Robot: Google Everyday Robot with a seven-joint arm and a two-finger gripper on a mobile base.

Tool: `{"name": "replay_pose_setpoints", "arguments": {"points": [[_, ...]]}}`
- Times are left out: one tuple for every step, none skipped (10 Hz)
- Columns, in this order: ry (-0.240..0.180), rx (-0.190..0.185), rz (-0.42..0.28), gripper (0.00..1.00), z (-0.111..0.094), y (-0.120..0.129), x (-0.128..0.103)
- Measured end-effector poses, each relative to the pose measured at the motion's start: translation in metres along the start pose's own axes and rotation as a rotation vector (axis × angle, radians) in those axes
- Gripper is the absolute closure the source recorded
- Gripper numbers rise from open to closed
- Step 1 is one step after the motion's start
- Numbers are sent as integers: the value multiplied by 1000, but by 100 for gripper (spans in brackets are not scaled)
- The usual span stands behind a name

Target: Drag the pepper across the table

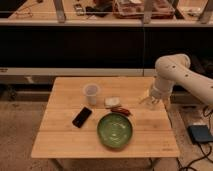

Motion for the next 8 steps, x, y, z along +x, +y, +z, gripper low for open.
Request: {"name": "replay_pose_setpoints", "arguments": {"points": [[0,0,0,20,0,0,0],[0,0,0,20,0,0,0],[0,0,0,20,0,0,0],[0,0,0,20,0,0,0],[0,0,0,20,0,0,0],[2,1,-8,20,-1,-1,1],[13,9,-36,20,0,-4,4],[30,19,-77,20,-2,-9,7]]}}
